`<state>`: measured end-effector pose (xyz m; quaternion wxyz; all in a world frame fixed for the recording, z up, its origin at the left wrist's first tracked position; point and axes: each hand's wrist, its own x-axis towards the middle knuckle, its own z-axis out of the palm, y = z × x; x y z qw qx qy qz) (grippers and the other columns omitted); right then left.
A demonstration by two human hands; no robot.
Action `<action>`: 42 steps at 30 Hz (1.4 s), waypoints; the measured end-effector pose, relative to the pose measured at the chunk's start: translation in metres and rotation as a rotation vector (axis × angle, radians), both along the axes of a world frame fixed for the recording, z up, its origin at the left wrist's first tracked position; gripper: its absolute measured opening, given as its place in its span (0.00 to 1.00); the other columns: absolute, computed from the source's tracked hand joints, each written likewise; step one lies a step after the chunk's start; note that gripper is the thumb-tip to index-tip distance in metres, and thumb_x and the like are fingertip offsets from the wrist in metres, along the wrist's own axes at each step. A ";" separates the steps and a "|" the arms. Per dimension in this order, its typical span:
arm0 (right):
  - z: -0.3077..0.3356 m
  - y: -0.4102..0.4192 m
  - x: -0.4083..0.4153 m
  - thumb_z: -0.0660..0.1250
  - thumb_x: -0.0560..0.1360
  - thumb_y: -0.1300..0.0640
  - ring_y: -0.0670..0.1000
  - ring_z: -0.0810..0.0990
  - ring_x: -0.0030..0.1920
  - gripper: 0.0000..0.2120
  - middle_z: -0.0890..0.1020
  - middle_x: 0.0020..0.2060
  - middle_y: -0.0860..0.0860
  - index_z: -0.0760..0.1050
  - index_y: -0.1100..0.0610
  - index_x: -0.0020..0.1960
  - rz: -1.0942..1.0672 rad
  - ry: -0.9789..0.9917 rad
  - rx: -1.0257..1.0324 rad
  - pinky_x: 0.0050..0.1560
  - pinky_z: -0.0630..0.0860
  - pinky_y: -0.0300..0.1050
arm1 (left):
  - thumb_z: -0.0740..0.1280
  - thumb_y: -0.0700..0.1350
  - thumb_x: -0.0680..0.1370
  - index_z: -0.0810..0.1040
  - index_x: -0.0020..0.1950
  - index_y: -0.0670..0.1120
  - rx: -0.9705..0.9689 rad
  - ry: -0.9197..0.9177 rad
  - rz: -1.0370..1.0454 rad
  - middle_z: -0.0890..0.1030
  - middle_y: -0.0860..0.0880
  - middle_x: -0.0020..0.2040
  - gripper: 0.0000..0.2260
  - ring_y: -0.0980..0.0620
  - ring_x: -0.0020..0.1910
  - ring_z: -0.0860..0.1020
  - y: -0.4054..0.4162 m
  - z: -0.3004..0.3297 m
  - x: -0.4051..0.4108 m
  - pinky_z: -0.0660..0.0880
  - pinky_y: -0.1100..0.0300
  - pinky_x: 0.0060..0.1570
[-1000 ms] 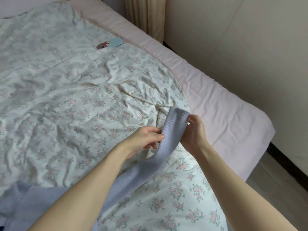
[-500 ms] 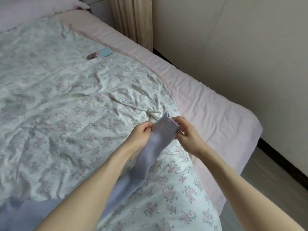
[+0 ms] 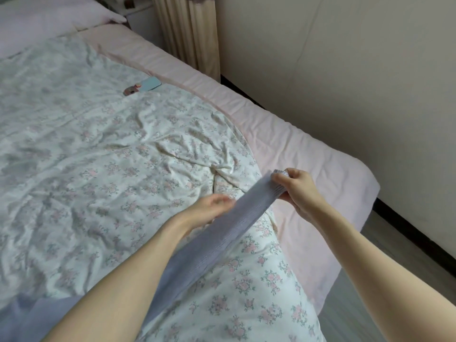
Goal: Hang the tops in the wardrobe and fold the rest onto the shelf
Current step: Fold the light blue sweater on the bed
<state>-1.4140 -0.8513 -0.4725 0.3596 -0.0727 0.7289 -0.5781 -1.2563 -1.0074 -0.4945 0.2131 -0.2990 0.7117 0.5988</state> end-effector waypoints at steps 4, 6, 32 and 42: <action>-0.018 0.007 0.004 0.66 0.74 0.63 0.50 0.73 0.34 0.11 0.70 0.32 0.53 0.68 0.58 0.35 -0.102 0.057 0.087 0.33 0.75 0.43 | 0.65 0.53 0.78 0.76 0.54 0.47 -0.085 -0.193 -0.174 0.76 0.53 0.52 0.11 0.55 0.50 0.75 -0.002 -0.032 0.043 0.68 0.62 0.53; -0.027 0.011 0.004 0.66 0.73 0.61 0.50 0.70 0.31 0.13 0.69 0.29 0.52 0.66 0.57 0.33 -0.148 0.166 0.172 0.30 0.70 0.43 | 0.63 0.49 0.80 0.69 0.36 0.47 -0.171 -0.141 -0.065 0.69 0.51 0.34 0.14 0.55 0.32 0.67 -0.007 -0.043 0.057 0.63 0.62 0.36; -0.124 0.001 0.188 0.36 0.79 0.40 0.57 0.44 0.76 0.26 0.48 0.77 0.47 0.43 0.42 0.76 1.361 1.236 0.776 0.71 0.36 0.63 | 0.53 0.57 0.78 0.57 0.77 0.49 -0.939 -0.464 0.261 0.56 0.43 0.77 0.28 0.39 0.76 0.54 0.090 -0.097 0.295 0.54 0.35 0.70; -0.104 0.024 0.257 0.42 0.80 0.47 0.57 0.36 0.75 0.27 0.41 0.77 0.53 0.41 0.50 0.77 1.149 0.994 0.930 0.70 0.33 0.65 | 0.49 0.60 0.80 0.37 0.76 0.57 -0.645 -0.574 0.118 0.35 0.49 0.77 0.29 0.46 0.76 0.35 0.168 -0.093 0.369 0.41 0.40 0.73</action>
